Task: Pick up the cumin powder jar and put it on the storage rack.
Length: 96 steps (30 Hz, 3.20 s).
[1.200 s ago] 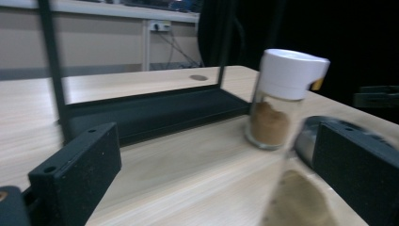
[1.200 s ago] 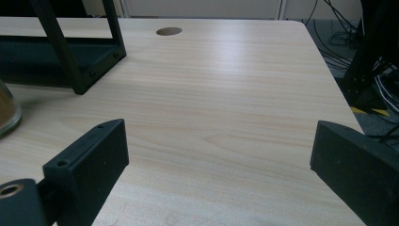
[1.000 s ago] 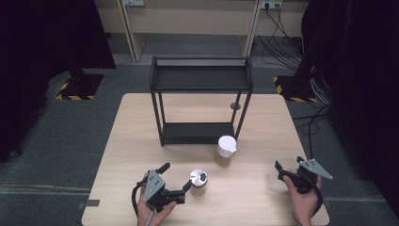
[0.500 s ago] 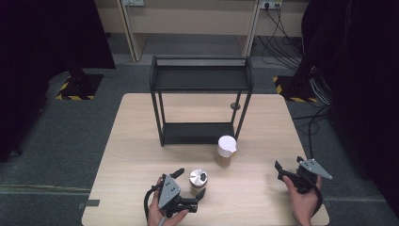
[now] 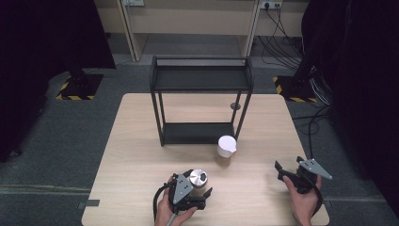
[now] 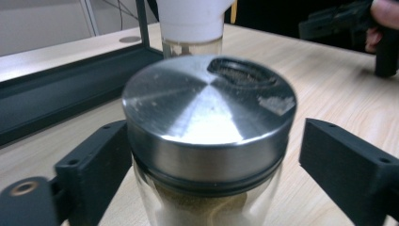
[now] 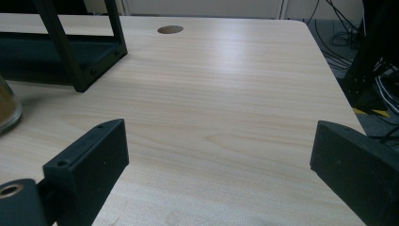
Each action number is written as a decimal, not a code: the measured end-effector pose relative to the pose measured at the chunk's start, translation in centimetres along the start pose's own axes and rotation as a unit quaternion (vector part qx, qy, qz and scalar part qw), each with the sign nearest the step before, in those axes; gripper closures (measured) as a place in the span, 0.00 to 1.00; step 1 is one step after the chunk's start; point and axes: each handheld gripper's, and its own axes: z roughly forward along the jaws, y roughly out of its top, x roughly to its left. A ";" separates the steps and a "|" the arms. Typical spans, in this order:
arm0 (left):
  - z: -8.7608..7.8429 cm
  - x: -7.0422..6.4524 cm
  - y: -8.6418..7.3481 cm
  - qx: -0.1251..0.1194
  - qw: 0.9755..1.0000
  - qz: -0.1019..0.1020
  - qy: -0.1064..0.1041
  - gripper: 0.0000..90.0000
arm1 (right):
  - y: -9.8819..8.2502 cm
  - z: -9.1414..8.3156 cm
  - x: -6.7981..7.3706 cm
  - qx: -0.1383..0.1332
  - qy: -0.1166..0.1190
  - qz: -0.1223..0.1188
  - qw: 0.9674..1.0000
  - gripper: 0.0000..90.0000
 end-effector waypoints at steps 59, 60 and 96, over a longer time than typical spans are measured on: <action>-4.0 0.9 3.5 -0.097 0.987 -0.012 0.129 0.35 | 0.1 0.1 0.2 0.003 0.001 -0.007 1.000 0.06; -4.0 0.9 3.7 -0.097 0.987 -0.012 0.131 0.35 | 0.1 0.1 0.2 0.003 0.002 -0.007 1.000 0.06; -4.8 3.7 12.1 -0.140 0.974 0.007 0.179 0.35 | 0.2 0.1 0.1 0.005 0.001 -0.004 1.000 0.06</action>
